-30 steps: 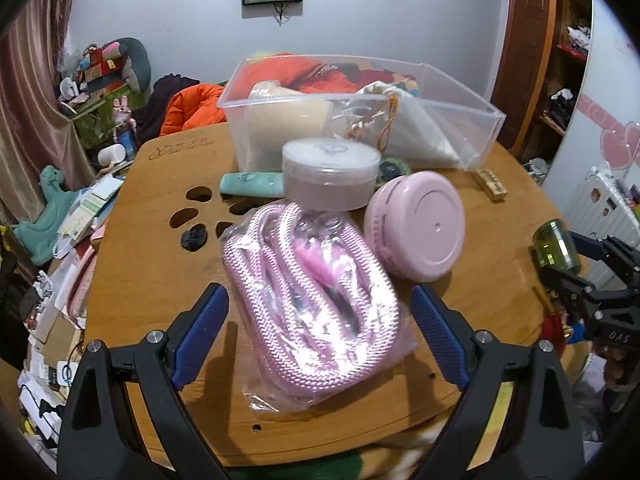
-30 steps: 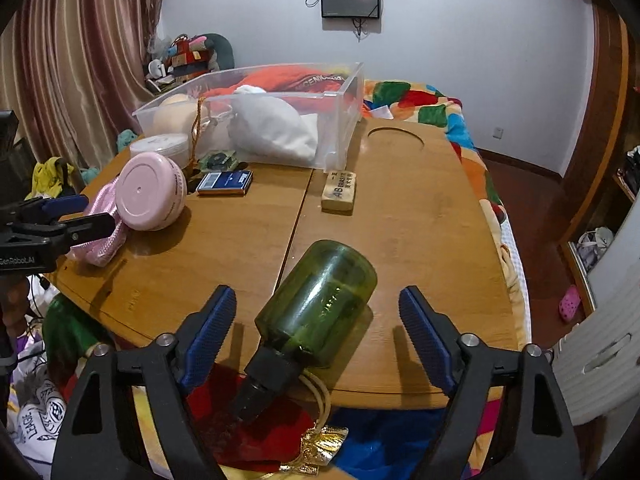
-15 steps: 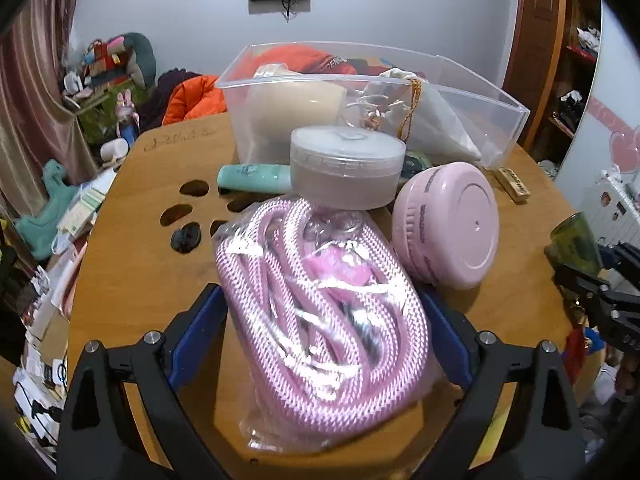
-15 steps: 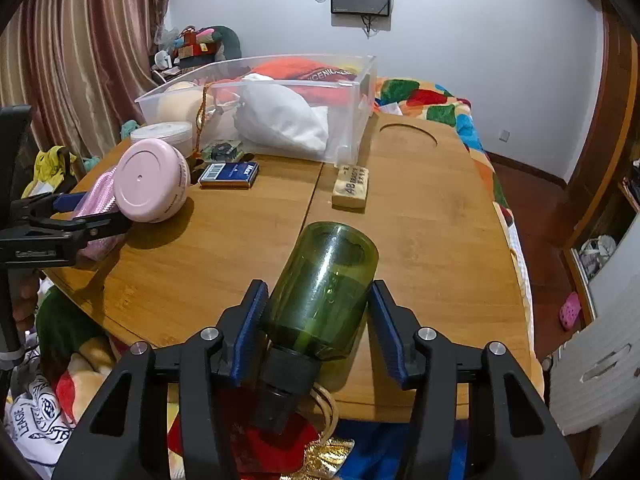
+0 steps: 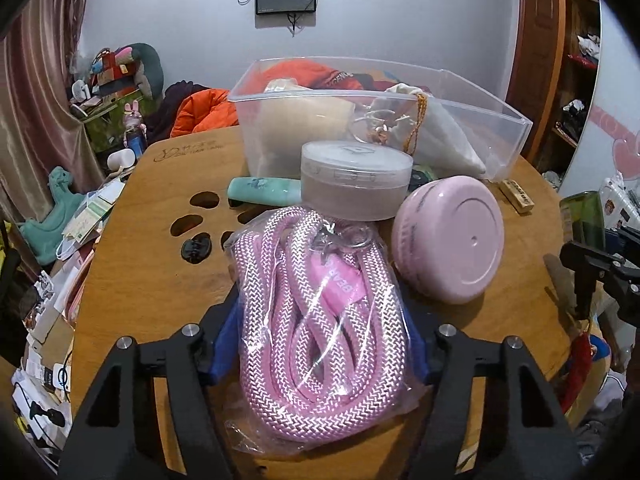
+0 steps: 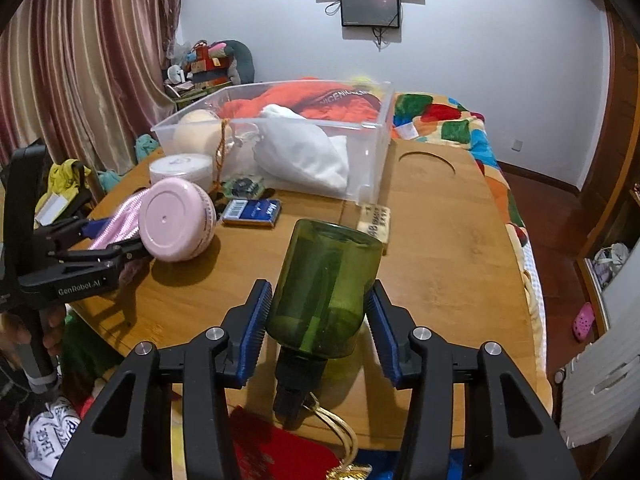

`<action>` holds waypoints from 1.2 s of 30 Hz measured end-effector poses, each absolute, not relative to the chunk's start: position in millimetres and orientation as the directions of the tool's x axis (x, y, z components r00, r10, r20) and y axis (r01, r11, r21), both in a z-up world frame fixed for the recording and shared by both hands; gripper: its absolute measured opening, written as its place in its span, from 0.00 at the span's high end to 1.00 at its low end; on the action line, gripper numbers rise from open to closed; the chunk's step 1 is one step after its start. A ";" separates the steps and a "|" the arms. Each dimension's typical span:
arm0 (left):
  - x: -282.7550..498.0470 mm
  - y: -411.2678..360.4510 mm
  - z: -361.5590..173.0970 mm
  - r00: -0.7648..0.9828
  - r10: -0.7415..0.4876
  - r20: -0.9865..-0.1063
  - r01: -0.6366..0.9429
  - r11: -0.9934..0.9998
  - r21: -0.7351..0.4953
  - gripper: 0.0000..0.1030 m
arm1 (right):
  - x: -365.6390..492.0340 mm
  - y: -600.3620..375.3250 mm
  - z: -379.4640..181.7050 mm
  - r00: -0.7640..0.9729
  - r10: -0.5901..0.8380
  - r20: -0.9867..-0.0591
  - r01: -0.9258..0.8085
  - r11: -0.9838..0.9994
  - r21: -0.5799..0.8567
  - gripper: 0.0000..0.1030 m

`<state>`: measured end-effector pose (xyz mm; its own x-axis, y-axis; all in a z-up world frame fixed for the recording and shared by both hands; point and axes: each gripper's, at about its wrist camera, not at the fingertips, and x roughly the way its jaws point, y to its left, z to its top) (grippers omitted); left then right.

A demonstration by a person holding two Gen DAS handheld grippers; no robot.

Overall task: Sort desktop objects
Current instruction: 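Grasp the pink rope bag with the left tool while the right tool grasps the green bottle, then lower the pink rope bag into the box with the left tool while the right drops the bottle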

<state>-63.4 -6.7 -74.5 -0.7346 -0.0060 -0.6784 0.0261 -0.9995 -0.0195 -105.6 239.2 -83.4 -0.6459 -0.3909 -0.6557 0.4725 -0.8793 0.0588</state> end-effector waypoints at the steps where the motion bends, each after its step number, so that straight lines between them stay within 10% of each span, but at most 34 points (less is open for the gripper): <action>1: -62.0 -8.4 -74.3 -0.735 -0.004 -0.678 0.027 -0.999 -0.023 0.36 | -106.3 237.8 -82.9 -0.644 -0.394 -0.655 0.475 -0.878 0.062 0.57; 36: -41.7 -24.2 -22.8 -0.811 0.057 -0.583 0.006 -0.994 -0.106 0.40 | -120.5 216.7 -59.7 -0.640 -0.461 -0.615 0.519 -0.849 0.096 0.59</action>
